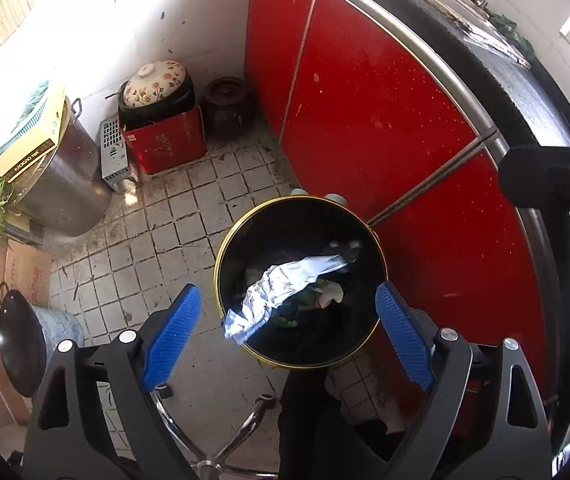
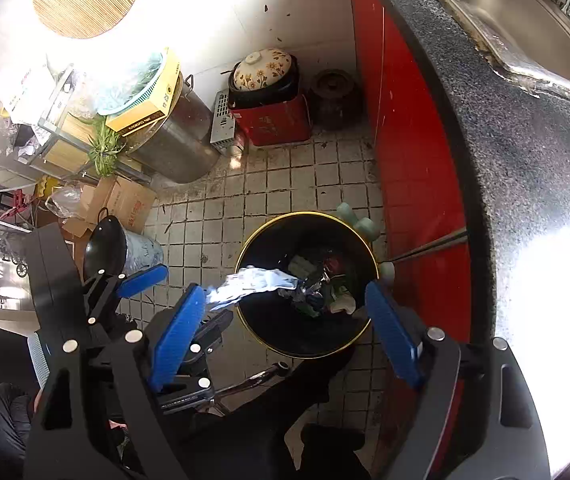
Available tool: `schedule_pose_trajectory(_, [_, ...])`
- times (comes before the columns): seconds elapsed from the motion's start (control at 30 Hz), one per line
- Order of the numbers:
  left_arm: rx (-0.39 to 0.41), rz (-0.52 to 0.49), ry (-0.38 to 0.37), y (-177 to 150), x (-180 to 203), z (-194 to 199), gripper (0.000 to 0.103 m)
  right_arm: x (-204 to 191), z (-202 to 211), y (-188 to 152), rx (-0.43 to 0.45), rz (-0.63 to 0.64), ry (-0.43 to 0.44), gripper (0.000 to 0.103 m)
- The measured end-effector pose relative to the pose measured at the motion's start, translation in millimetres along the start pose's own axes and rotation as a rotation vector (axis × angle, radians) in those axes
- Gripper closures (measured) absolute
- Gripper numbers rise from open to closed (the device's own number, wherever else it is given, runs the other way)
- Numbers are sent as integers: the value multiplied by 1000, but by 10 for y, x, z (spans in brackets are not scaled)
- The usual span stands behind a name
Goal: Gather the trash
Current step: 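Open both tools to drop the foil and toy car into the bin, then move both tools back to the counter toward the snack packet and blister pack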
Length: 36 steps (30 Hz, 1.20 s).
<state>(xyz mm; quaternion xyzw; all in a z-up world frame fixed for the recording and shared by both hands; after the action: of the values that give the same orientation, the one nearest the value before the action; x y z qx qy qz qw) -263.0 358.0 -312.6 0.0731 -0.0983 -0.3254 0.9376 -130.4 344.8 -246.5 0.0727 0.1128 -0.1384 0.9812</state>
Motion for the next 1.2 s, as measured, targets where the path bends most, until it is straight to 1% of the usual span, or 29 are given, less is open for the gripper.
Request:
schedule_pose_trajectory(0.2, [6,-55,13,-35,140,65,17,78,224,-144,41,-33,-2,23])
schedule_pose_trajectory(0.3, [33,-100,24,3,279,174,17,164,425,-272,77,-60,-13,23])
schedule_pose_trajectory(0.43, [114,-223,40,81,649,442,17,334,852,-515,168,-113,-47,23])
schedule_pose_trajectory(0.57, [197,-371,33,144,1216,746,16,703,1394,-996,287,-213,-110,23])
schedule_pose_trajectory(0.63, [217,-445,1,152,1567,870,16,948,1674,-1330,347,-286,-156,22])
schedule_pose_trajectory(0.77, [225,-600,-81,40,2397,1091,16,1488,2175,-2190,438,-491,-257,22])
schedule_pose_trajectory(0.87, [227,-720,-139,-183,3146,1224,14,1867,2473,-2989,489,-671,-323,21])
schedule_pose_trajectory(1.0, [184,-850,-229,-596,4073,1362,14,2214,2676,-4050,504,-882,-448,21])
schedule_pose_trajectory(1.1, [177,-944,-246,-943,4617,1448,11,2363,2736,-4780,516,-1031,-465,21])
schedule_pose_trajectory(1.13, [171,-975,-246,-1058,4786,1460,11,2397,2748,-4976,522,-1072,-462,21])
schedule_pose_trajectory(1.2, [158,-1016,-249,-1219,4993,1479,11,2421,2748,-5317,532,-1139,-457,21])
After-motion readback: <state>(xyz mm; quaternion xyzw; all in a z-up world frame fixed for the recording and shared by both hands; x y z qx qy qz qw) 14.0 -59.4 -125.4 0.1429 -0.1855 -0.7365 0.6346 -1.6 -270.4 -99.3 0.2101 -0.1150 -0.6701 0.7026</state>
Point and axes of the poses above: each gripper's, at about its wrist camera, not at the fingertips, and z roughly against the way its jaws point, x to its right, y to its top, the point moved 1 cm from there along -z, roughly the way its jaws point, and after that the axes turned 7 degrees about -x, right-handed, at the moved point
